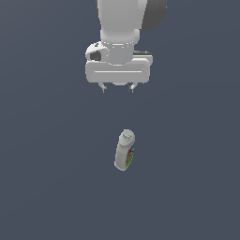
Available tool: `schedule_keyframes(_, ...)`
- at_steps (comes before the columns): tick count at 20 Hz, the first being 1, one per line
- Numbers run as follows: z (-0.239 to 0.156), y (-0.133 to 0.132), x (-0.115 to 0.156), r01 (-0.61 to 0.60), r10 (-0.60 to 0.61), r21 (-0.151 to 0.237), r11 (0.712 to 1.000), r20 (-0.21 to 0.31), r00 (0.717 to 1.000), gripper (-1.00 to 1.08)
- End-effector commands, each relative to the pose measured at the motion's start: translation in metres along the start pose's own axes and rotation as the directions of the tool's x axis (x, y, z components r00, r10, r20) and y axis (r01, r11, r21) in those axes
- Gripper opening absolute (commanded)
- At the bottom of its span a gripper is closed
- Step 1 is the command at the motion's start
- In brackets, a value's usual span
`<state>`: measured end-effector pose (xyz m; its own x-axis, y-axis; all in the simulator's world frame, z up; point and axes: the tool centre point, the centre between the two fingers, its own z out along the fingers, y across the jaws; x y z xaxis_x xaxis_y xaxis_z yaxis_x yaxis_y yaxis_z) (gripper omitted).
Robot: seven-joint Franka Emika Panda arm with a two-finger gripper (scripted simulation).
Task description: Pick up the object and move it to a goal position.
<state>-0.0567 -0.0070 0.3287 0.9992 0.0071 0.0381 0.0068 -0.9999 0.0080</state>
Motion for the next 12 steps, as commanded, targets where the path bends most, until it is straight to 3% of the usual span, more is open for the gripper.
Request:
schedule_keyframes(1,0.0,0.0,0.0,0.0,0.0,0.0,1.0,0.0,1.0,1.0)
schedule_keyframes(12,-0.01,-0.013,0.01,0.053,-0.054,-0.016,0.998,-0.031,0.998,1.0)
